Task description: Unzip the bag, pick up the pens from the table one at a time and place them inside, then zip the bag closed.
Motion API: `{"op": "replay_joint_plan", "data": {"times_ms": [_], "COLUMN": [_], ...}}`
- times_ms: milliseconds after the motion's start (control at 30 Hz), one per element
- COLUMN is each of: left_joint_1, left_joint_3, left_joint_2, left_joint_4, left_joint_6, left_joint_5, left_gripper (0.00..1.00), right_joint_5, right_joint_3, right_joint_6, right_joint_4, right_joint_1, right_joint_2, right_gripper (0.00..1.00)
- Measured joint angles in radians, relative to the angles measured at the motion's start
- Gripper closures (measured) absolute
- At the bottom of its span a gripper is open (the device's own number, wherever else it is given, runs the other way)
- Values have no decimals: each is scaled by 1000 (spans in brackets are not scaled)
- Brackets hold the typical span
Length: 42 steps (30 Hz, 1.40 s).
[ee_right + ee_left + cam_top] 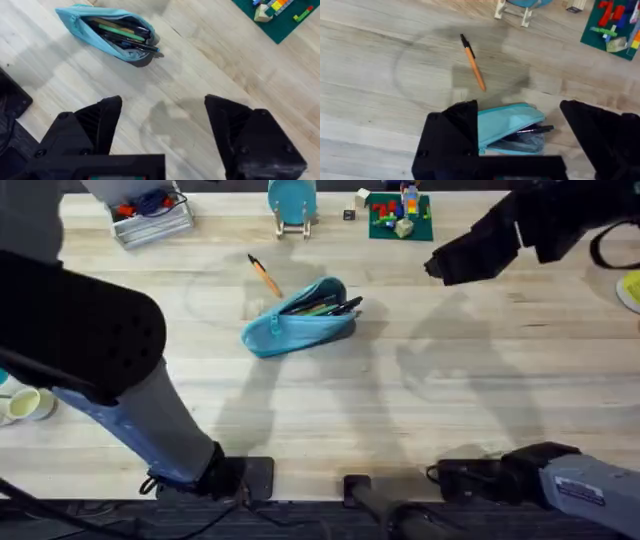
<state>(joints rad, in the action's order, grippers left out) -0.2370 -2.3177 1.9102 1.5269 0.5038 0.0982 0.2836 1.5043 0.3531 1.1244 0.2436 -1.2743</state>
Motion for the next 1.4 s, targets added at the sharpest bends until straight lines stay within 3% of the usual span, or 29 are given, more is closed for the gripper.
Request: {"op": "replay_joint_plan", "data": {"times_ms": [167, 233, 567, 1033, 1400], "left_joint_1": [18, 71, 169, 169, 155], "left_joint_3": [0, 0, 0, 0, 28], "left_joint_2": [0, 0, 46, 243, 245], "left_joint_4": [6, -9, -84, -83, -83], "left_joint_6": [41, 69, 51, 19, 16], "left_joint_5": [-1, -1, -38, -88, -88], "left_gripper": [6, 6, 6, 6, 6], "right_joint_5": [0, 0, 0, 0, 0], "right_joint_3": [0, 0, 0, 0, 0], "right_joint_6": [0, 0, 7, 7, 7], "right_joint_4": [0, 0, 0, -1, 0], "right_joint_1": [0, 0, 0, 0, 0], "right_joint_2": [0, 0, 0, 0, 0], "right_gripper": [5, 6, 5, 5, 6]}}
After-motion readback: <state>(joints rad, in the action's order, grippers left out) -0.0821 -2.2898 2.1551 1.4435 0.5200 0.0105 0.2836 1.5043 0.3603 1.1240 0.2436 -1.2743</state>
